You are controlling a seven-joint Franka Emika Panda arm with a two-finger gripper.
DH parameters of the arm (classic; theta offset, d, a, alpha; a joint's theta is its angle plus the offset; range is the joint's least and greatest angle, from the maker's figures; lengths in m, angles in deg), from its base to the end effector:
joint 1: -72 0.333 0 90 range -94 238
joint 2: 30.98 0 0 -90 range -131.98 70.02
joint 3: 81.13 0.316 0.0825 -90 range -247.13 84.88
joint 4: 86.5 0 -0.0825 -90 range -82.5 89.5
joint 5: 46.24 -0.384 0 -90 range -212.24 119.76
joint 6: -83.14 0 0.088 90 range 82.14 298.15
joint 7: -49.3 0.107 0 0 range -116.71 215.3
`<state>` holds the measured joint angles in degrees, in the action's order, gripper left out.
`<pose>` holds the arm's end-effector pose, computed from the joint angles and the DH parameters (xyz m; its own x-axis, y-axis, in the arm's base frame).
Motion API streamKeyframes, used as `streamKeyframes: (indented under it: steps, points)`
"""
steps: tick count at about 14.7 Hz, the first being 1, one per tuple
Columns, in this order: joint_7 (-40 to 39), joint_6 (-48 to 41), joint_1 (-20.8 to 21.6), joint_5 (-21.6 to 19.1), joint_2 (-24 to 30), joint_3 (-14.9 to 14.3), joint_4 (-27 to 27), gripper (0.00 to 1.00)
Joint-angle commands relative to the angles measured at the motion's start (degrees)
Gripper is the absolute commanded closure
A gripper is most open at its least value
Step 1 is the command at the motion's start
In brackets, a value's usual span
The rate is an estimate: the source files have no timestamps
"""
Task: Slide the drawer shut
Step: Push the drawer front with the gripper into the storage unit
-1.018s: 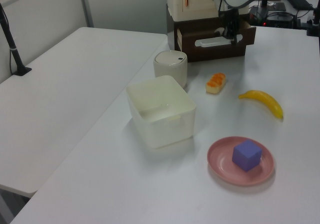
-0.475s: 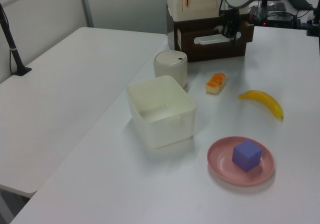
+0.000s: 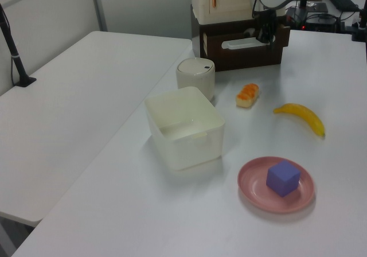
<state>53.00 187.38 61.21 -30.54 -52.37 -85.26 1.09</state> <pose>0.6354 -0.1860 0.4404 0.9655 -0.2497 -0.0738 -0.2193 -0.9326 0.2865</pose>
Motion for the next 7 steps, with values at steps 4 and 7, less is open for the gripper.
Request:
streamKeyframes:
  steps: [4, 7]
  points:
    - [2.9, 2.5, -3.0, 0.6, -1.1, -0.5, -1.9, 1.0]
    - [6.1, 5.1, -3.8, 0.5, -1.3, -0.5, -2.5, 1.0]
